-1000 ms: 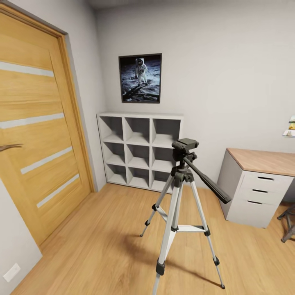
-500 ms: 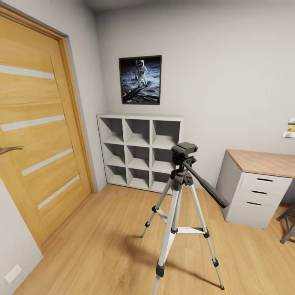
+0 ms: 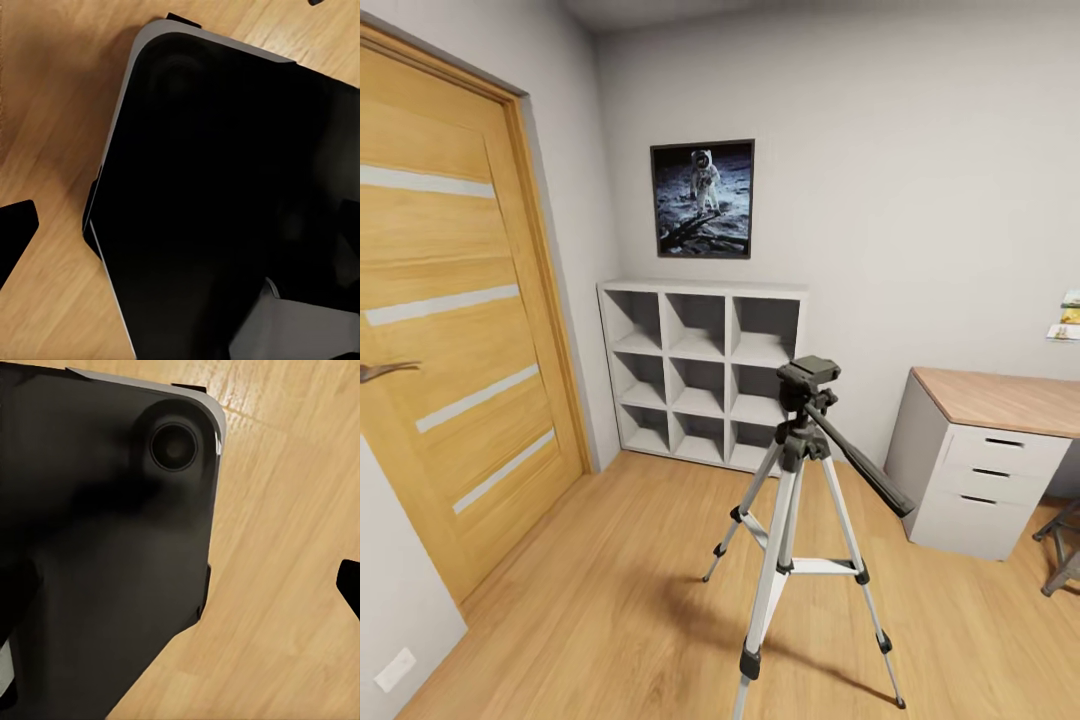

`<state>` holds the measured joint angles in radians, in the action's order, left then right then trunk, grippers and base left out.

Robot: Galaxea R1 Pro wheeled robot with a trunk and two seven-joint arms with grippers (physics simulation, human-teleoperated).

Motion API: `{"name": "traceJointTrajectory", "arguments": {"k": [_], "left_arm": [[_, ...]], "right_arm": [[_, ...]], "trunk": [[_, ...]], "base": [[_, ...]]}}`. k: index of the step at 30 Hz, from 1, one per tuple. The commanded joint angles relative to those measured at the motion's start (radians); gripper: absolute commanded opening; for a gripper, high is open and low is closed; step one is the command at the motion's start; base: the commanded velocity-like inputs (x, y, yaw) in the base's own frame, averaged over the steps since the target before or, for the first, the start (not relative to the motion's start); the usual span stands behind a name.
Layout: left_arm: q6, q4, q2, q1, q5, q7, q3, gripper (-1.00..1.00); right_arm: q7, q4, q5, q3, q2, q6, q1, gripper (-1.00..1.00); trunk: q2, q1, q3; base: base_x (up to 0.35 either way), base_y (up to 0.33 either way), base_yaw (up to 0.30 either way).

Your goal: Attach the digital camera to the camera tripod in the bedroom.

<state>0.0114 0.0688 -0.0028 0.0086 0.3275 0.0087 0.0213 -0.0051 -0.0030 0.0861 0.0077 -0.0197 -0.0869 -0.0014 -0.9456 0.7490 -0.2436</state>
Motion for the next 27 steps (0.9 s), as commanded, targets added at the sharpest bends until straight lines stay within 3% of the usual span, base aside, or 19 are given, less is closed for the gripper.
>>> {"name": "traceJointTrajectory", "arguments": {"k": [1, 15, 27], "left_arm": [[0.001, 0.002, 0.000, 0.001, 0.004, 0.001, 0.002, 1.00], [0.001, 0.002, 0.000, 0.000, 0.003, 0.001, 0.002, 1.00], [0.002, 0.002, 0.001, 0.000, 0.004, 0.002, 0.003, 1.00]], "right_arm": [[-0.001, 0.000, 0.009, 0.000, 0.000, -0.002, 0.000, 1.00], [0.000, 0.000, 0.009, 0.000, 0.000, -0.002, 0.000, 1.00], [0.003, 0.000, 0.011, -0.001, 0.003, -0.002, 0.000, 1.00]], "trunk": [[0.007, -0.004, 0.002], [0.105, -0.058, 0.046], [0.105, -0.058, 0.046]], "base": [[0.000, 0.000, 0.000], [0.000, 0.000, 0.000], [0.000, 0.000, 0.000]]}}
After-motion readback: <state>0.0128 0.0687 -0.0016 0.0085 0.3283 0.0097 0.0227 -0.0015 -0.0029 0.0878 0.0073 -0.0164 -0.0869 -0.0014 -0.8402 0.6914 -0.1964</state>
